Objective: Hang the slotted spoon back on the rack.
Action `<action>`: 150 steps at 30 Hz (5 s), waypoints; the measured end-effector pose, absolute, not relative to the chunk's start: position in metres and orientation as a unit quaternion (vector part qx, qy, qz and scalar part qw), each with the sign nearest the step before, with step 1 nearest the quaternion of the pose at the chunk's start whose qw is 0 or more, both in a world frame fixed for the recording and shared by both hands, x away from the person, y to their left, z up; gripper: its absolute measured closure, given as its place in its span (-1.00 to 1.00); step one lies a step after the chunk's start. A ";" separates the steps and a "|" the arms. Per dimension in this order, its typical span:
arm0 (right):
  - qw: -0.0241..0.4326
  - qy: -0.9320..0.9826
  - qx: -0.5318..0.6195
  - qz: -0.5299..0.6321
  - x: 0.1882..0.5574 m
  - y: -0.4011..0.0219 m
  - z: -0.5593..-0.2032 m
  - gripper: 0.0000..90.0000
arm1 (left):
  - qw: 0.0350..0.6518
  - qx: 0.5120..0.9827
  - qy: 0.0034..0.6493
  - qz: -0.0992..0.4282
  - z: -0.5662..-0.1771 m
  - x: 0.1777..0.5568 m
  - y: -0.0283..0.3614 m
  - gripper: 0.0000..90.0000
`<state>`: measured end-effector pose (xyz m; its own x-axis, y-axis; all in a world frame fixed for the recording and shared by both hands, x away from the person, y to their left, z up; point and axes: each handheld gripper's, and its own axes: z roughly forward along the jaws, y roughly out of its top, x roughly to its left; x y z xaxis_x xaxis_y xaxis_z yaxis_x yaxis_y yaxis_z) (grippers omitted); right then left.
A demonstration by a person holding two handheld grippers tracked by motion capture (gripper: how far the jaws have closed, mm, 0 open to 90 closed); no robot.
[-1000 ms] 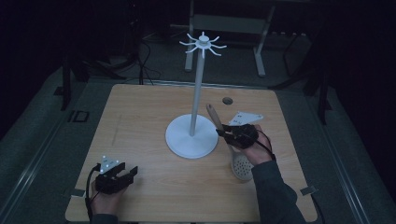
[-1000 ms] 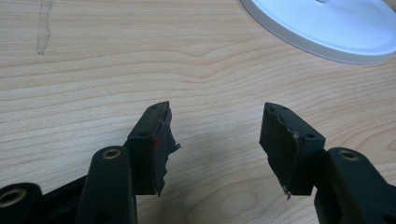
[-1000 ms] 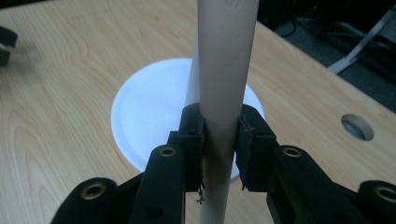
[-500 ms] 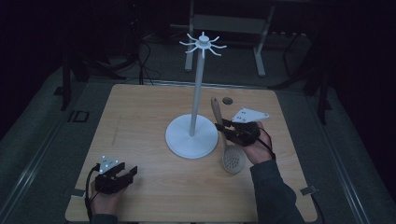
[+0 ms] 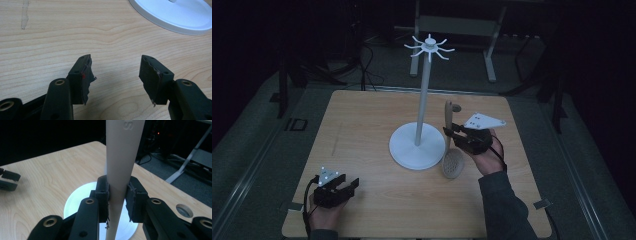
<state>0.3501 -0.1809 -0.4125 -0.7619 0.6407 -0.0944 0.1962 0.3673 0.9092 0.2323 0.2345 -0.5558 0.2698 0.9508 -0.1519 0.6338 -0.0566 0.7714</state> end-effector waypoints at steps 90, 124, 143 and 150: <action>0.255 0.729 0.312 0.553 0.366 -0.149 -0.327 0.64 | 0.388 0.694 0.570 0.207 -0.555 0.232 0.236 -0.03; 0.248 0.736 0.318 0.544 0.378 -0.137 -0.323 0.64 | 0.388 0.693 0.571 0.207 -0.555 0.232 0.237 -0.03; 0.244 0.741 0.322 0.536 0.387 -0.128 -0.325 0.63 | 0.390 0.691 0.572 0.208 -0.555 0.231 0.237 -0.03; 0.249 0.739 0.319 0.538 0.384 -0.129 -0.326 0.38 | 0.389 0.693 0.570 0.207 -0.555 0.231 0.237 -0.03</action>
